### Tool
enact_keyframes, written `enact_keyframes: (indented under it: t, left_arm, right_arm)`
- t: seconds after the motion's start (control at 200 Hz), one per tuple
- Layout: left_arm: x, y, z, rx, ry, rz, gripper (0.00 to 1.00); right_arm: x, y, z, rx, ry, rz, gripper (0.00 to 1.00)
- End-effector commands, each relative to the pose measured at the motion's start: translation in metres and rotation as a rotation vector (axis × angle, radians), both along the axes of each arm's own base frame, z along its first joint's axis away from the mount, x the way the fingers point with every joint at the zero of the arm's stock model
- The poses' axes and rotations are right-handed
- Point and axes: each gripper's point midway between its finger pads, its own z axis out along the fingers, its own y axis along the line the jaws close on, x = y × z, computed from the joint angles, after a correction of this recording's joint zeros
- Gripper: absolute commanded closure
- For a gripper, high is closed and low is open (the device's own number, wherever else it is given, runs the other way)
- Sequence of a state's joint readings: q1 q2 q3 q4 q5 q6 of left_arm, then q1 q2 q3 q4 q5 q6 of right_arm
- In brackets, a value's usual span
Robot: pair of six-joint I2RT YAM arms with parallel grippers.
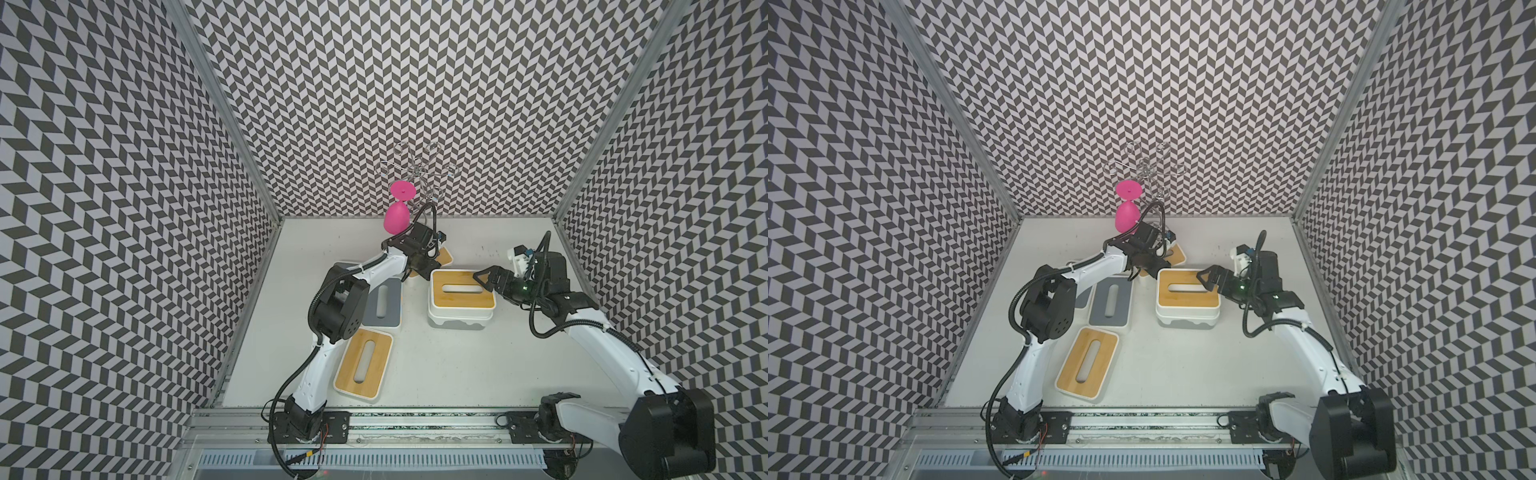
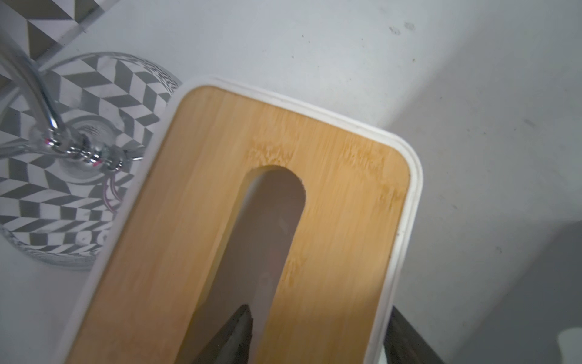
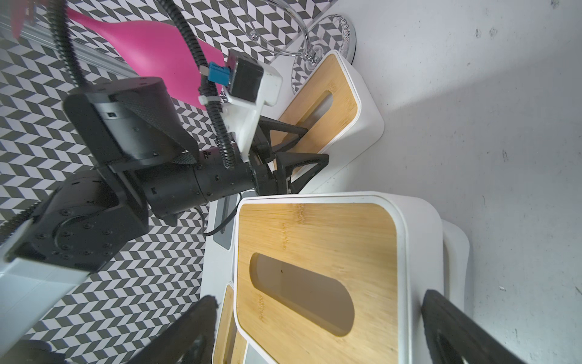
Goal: Stack the tissue boxes
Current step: Pick up the tissue box from the center of the board.
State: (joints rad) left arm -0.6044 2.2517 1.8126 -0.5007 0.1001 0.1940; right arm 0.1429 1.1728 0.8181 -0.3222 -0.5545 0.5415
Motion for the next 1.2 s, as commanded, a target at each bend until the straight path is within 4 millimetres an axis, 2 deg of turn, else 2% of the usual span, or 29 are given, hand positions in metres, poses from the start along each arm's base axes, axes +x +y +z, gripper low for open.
enact_keyframes:
  t: [0.0,0.19,0.385,0.486,0.846,1.197]
  left_arm:
    - [0.004,-0.003,-0.005,0.010,-0.007,-0.019,0.36]
    - [0.012,-0.004,-0.008,0.019,-0.017,0.002,0.47]
    - [0.023,-0.004,0.004,0.018,-0.058,0.029,0.60]
    - [0.027,-0.004,0.012,0.015,-0.068,0.044,0.64]
    - [0.040,-0.001,0.070,-0.068,-0.163,0.099,0.67]
    - [0.041,-0.007,0.128,-0.195,-0.237,0.126,0.71]
  right_arm:
    - [0.005,0.003,0.011,0.011,-0.042,0.010,0.01]
    - [0.005,0.003,0.010,0.013,-0.043,0.011,0.01]
    - [0.006,0.003,0.011,0.015,-0.046,0.009,0.01]
    - [0.006,0.003,0.011,0.015,-0.047,0.009,0.01]
    - [0.004,0.005,0.011,0.024,-0.045,0.020,0.01]
    - [0.003,0.005,0.014,0.032,-0.050,0.020,0.01]
